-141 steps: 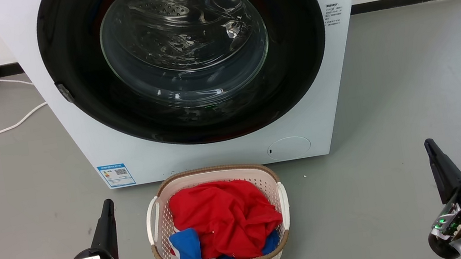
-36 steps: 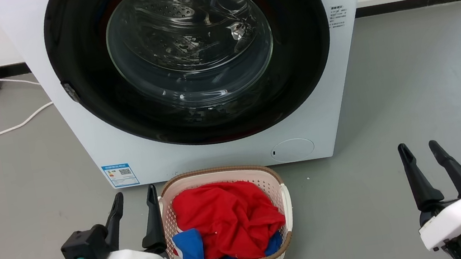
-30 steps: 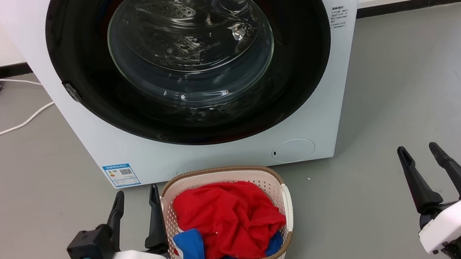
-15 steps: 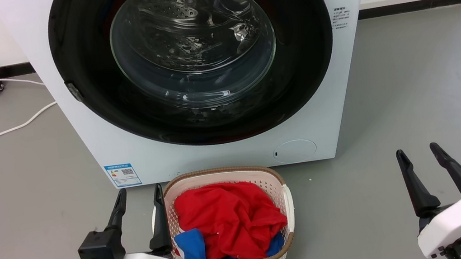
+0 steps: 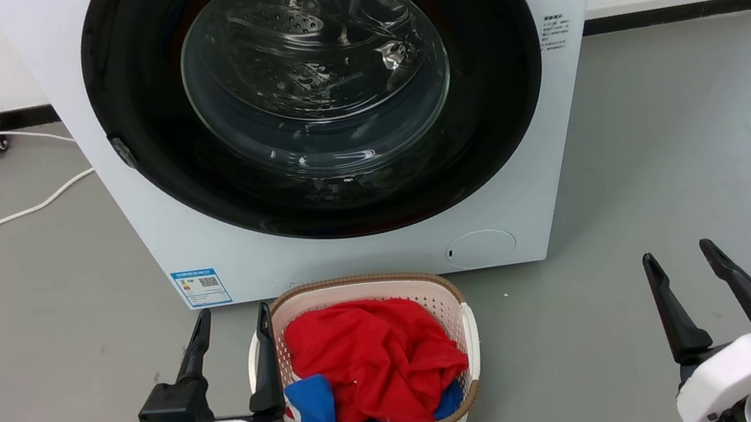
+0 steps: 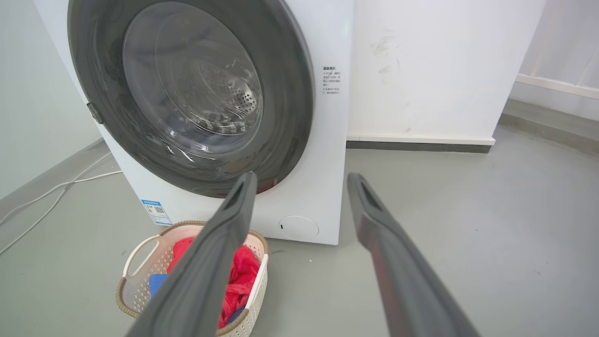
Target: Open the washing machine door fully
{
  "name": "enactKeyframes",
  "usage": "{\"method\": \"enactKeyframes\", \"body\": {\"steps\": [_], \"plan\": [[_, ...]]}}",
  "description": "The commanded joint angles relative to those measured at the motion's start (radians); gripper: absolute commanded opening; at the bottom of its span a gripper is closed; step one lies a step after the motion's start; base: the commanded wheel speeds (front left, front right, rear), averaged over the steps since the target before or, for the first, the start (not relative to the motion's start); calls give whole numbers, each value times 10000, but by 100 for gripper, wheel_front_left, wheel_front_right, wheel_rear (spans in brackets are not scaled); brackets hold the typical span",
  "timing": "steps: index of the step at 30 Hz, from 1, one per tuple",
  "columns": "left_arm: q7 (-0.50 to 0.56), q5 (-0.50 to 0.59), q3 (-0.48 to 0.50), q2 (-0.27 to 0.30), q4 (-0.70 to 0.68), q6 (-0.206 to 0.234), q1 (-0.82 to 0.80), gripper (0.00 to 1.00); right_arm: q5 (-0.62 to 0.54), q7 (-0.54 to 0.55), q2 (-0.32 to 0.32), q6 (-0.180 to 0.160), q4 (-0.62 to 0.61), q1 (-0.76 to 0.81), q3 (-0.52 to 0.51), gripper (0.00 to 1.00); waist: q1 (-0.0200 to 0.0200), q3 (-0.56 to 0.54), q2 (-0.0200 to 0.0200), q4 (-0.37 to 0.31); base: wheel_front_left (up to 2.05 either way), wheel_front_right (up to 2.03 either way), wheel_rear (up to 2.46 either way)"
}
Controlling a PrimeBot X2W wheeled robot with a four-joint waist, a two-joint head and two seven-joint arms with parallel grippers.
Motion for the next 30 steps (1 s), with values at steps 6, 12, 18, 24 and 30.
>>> {"method": "enactKeyframes", "body": {"steps": [6,12,18,24,30], "plan": [[-177,460,159,-126,152,-166,70,100,-525,-152,138,23,-135,124,-102,100,0,-9,0,-1,0,0,0],[-276,713,299,-238,256,-267,92,100,-813,-234,215,22,-179,164,-221,100,0,-27,0,-7,0,0,0],[-329,798,477,-363,348,-399,128,100,-1000,-310,263,13,-185,177,-352,100,0,-47,0,-19,0,0,0],[-318,776,645,-470,468,-504,138,100,-952,-325,287,13,-117,120,-405,100,0,-42,0,-33,0,0,0],[-318,866,773,-553,501,-595,142,100,-891,-358,292,13,-66,71,-432,100,0,-45,0,-47,0,0,0]]}}
